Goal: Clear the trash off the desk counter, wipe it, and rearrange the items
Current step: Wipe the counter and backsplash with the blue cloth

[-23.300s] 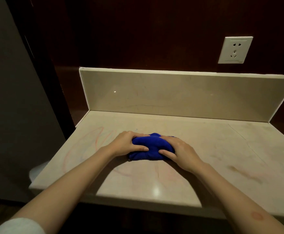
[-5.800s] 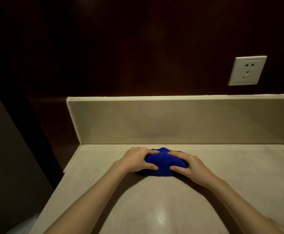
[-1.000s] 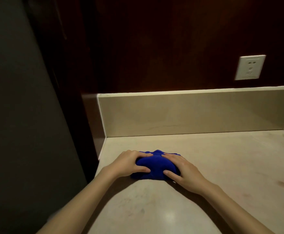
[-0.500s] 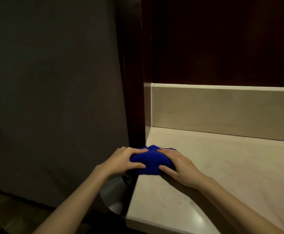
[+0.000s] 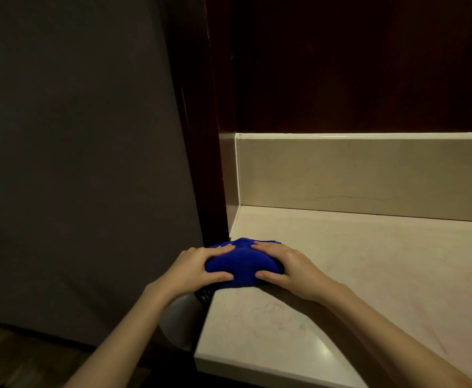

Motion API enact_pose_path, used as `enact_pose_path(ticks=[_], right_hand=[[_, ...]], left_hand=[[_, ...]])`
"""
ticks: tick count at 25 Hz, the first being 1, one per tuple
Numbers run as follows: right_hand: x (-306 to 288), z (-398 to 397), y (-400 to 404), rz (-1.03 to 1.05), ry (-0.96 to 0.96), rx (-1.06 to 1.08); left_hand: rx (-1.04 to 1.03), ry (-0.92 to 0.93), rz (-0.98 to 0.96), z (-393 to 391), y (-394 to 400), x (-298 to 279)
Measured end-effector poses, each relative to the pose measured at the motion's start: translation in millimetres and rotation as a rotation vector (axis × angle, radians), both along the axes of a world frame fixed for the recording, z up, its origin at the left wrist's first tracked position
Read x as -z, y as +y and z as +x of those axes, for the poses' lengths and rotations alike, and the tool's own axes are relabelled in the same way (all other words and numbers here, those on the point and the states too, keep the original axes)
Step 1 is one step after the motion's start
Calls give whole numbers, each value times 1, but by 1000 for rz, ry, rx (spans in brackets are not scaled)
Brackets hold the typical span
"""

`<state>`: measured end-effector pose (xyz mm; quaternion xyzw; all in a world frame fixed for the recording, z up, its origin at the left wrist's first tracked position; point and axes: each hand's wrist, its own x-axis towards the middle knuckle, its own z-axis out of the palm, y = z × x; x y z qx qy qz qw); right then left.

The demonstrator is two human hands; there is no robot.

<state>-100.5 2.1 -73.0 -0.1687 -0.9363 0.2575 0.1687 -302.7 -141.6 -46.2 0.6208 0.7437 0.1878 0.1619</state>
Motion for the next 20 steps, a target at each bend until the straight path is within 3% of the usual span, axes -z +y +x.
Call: enact_pose_path(ticks=[7, 20], right_hand=[[-4, 30, 3, -72, 34, -15], [-7, 187, 42, -147, -7, 129]], left_hand=[[44, 188, -19, 27, 11, -8], [233, 268, 30, 160, 76, -10]])
